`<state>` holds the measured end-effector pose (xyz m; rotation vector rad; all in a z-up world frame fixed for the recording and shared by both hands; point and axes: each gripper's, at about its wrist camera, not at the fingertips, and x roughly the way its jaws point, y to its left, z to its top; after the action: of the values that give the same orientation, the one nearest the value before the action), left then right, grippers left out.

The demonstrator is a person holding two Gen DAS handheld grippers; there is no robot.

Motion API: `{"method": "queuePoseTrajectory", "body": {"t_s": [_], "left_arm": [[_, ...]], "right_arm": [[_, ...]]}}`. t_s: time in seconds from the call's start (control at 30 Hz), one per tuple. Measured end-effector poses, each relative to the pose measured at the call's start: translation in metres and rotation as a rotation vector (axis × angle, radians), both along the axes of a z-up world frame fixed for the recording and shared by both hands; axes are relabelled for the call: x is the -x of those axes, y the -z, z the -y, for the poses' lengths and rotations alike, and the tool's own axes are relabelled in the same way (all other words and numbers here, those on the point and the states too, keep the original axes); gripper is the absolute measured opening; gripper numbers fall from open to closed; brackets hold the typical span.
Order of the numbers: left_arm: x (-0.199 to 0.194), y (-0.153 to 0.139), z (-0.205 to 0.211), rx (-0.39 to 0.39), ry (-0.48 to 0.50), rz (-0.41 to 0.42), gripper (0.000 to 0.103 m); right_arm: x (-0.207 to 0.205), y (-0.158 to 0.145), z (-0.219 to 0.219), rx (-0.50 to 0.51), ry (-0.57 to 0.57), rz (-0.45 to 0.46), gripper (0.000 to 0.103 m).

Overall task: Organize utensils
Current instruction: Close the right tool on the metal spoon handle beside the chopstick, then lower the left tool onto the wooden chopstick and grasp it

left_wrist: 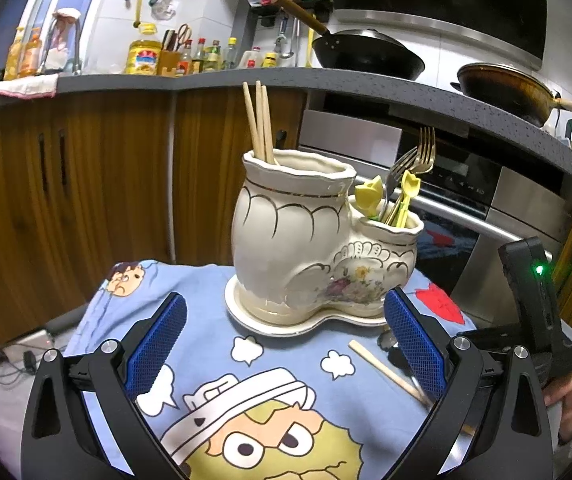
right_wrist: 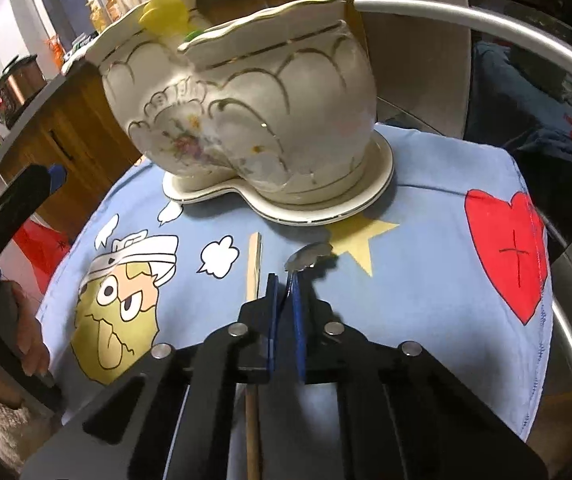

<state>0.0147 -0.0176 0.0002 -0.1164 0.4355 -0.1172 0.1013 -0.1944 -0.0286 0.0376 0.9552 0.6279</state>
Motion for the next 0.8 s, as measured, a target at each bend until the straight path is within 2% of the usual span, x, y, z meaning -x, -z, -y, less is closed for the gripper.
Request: {"method": "queuePoseTrajectory", "body": {"t_s": [0.2,0.47,0.57,0.67,0.8], "left_arm": [[-0.005,0.005,0.009,-0.005,0.038,-0.048,0.098],[-0.008,0.032,0.063,-0.063,0.069,-0.267,0.098],[-0.008,0.044,0.080,-0.077,0.059,-0.326,0.098],[-0.011,0.049,0.088,-0.052,0.037,-0.361,0.096],[-0.019,0.054,0.105,-0.088,0.011,-0.391,0.091]], "right_arm": [[0.006,-0.009,0.020,-0.081,-0.014,-0.008,0.002],[0.010,-0.025,0.059,-0.198,-0.006,-0.015,0.002],[0.014,-0.028,0.069,-0.217,0.003,-0.007,0.002],[0.017,-0.034,0.076,-0.231,-0.003,0.006,0.002],[0.020,-0.036,0.085,-0.268,-0.030,0.007,0.002]]}}
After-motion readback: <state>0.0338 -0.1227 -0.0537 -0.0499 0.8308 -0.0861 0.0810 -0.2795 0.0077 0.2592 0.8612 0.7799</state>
